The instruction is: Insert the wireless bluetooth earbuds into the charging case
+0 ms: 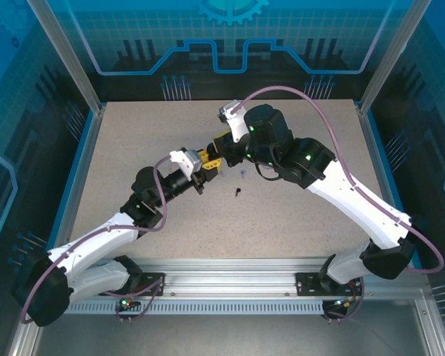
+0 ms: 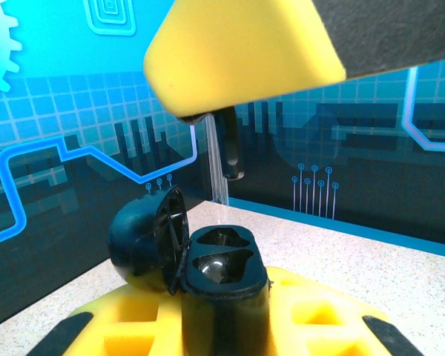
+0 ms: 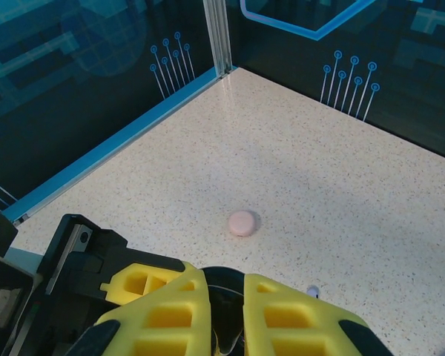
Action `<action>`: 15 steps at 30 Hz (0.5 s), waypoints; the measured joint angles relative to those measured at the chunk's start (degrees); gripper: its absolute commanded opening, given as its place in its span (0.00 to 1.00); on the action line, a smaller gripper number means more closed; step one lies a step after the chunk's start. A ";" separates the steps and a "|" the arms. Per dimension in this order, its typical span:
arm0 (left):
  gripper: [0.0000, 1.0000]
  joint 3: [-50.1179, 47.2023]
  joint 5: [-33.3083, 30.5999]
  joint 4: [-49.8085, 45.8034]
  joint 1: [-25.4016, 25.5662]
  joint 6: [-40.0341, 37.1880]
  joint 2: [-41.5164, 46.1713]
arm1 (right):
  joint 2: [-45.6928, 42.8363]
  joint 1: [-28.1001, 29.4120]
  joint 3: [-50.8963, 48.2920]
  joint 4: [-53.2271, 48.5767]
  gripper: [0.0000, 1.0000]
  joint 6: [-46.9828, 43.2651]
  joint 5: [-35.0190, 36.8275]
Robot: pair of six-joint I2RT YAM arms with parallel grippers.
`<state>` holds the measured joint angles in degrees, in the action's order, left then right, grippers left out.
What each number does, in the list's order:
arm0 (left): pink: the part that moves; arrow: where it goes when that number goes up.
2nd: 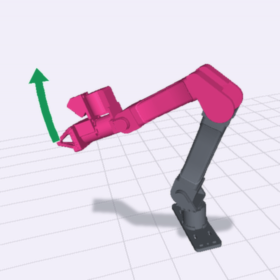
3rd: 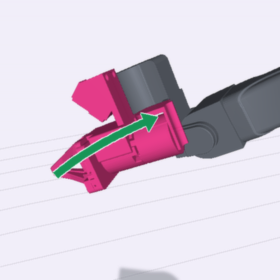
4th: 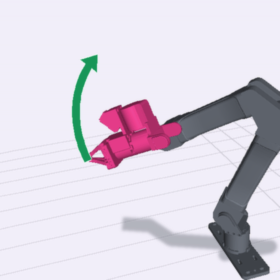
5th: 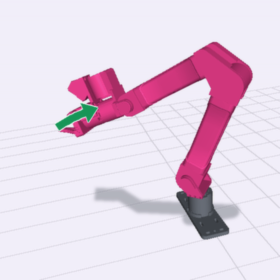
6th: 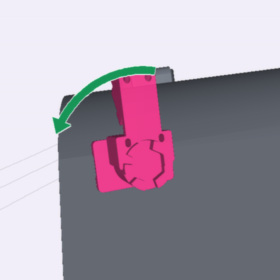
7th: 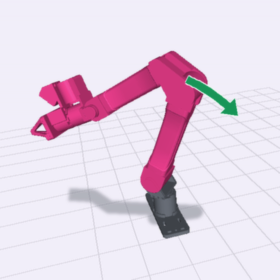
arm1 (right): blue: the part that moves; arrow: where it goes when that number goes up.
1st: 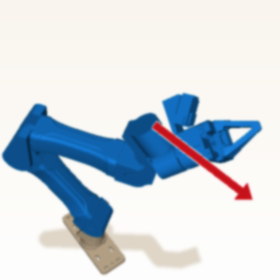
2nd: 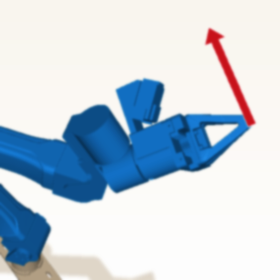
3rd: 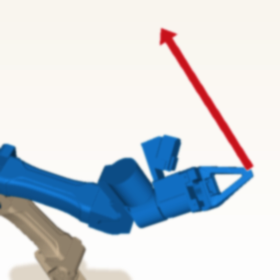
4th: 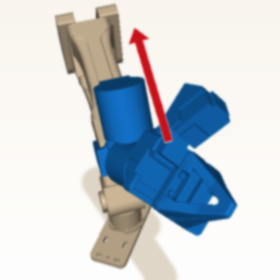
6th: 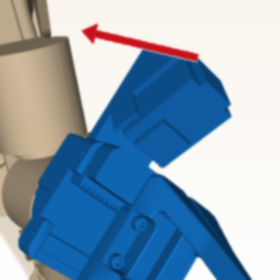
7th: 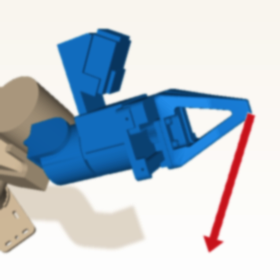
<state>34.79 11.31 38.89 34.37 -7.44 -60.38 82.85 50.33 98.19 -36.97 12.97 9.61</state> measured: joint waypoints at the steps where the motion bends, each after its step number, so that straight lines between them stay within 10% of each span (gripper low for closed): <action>1: 0.00 0.02 0.00 0.00 0.00 -0.02 0.00 | 0.00 0.11 -0.20 0.13 0.13 0.00 0.00; 15: 0.00 0.44 -0.61 -0.24 0.15 -0.02 0.02 | 0.96 0.39 -1.86 1.57 0.13 0.04 0.00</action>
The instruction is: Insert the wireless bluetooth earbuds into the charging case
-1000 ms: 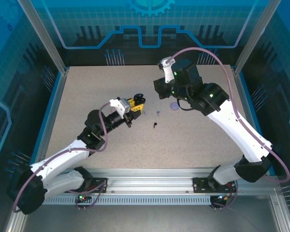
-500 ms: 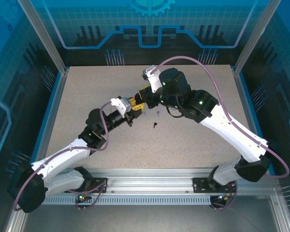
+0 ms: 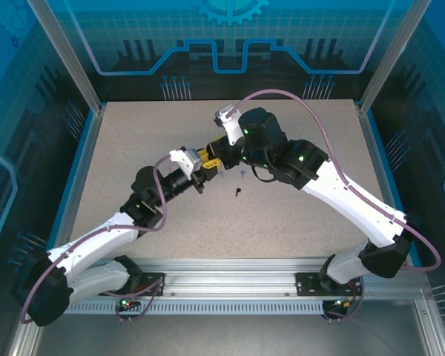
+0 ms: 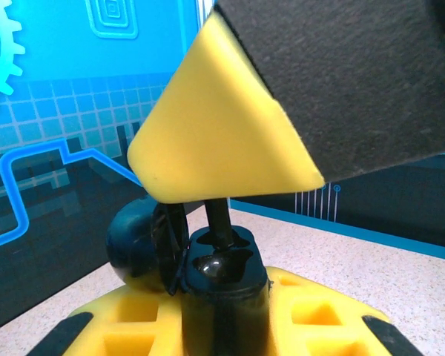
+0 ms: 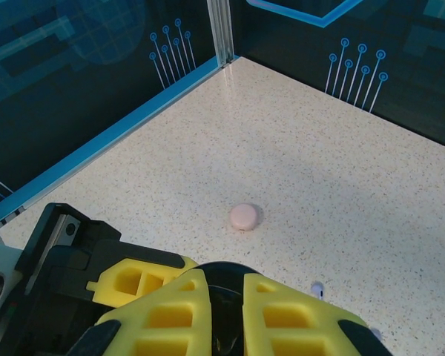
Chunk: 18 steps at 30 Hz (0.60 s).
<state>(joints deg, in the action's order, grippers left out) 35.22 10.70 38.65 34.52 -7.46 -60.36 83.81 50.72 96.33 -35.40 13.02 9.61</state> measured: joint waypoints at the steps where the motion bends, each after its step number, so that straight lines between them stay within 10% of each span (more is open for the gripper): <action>1: 0.00 0.00 -0.04 -0.13 0.00 0.02 0.00 | 0.04 0.00 -0.04 0.11 0.13 0.00 0.00; 18: 0.00 0.00 -1.03 -2.40 0.04 0.00 0.00 | -0.72 0.76 -3.28 1.75 0.11 0.26 0.50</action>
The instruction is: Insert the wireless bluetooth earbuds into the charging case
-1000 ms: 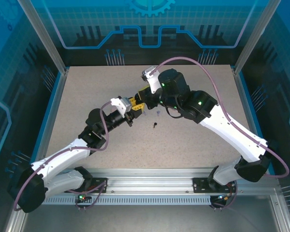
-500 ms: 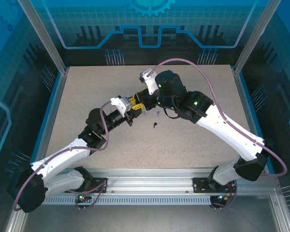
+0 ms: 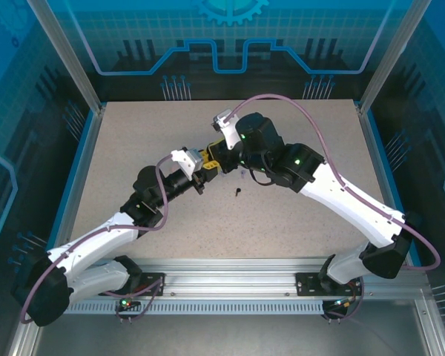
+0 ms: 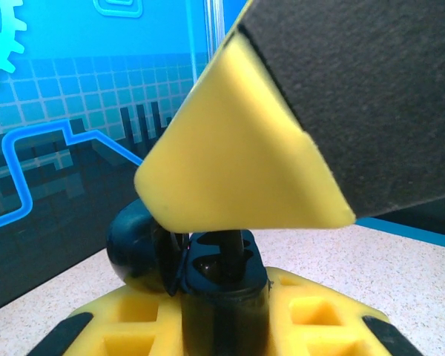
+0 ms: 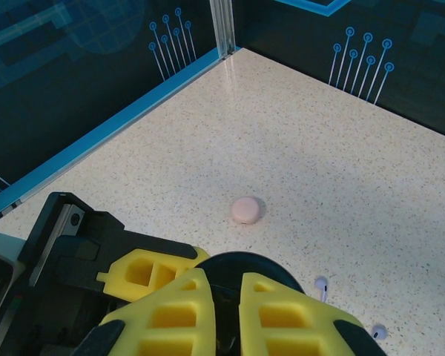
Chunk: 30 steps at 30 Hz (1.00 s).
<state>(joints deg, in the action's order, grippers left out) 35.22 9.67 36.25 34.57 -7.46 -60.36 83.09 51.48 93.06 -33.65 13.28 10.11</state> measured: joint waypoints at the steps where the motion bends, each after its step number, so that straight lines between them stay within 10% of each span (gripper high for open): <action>1: 0.00 0.00 0.00 0.07 0.02 0.00 0.02 | -0.17 0.02 -0.22 -0.04 0.11 0.00 0.00; 12: 0.00 0.13 0.00 0.04 0.11 0.00 0.13 | -0.44 0.72 -1.36 -0.20 0.12 -0.02 0.98; 21: 0.00 0.24 -0.07 0.07 0.11 0.02 0.26 | 0.85 1.75 0.79 -1.92 0.52 1.03 0.98; 30: 0.00 0.31 -0.48 0.39 0.11 0.02 1.03 | -1.46 -0.94 6.36 -3.63 0.68 6.05 1.16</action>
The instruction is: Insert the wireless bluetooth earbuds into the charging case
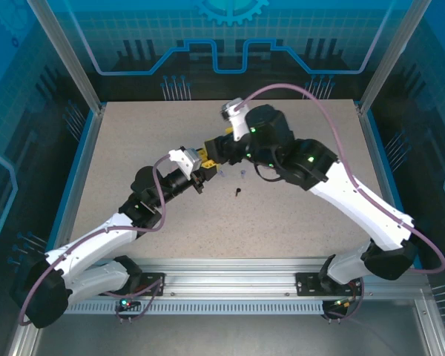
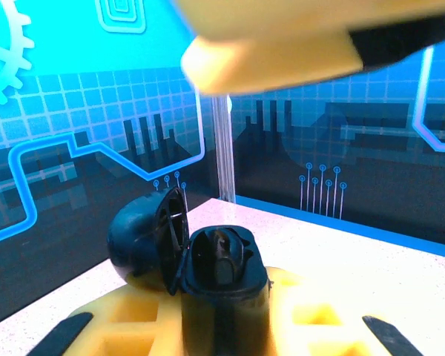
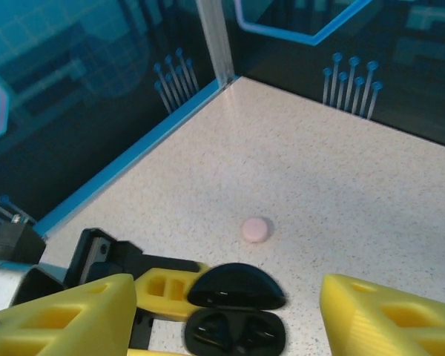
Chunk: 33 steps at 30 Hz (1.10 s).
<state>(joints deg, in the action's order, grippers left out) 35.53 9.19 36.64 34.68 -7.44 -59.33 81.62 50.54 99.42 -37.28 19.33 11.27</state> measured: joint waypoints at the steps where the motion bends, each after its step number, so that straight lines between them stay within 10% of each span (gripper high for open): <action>1: 0.00 0.00 -0.04 0.09 0.00 0.00 0.09 | -0.94 -1.07 -0.07 -0.20 0.68 1.22 0.17; 11: 0.00 0.00 -0.83 1.31 0.00 -0.02 1.33 | -6.16 -15.32 -12.02 -3.48 0.67 14.64 0.26; 33: 0.00 -0.02 -1.51 1.38 0.00 -0.04 2.78 | 29.94 -12.68 -16.87 -7.15 0.48 33.53 -1.66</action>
<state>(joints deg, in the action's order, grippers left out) 35.51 7.68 38.02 34.68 -7.49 -56.55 111.57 37.87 82.54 -44.42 52.86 9.61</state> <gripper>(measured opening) 0.222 0.487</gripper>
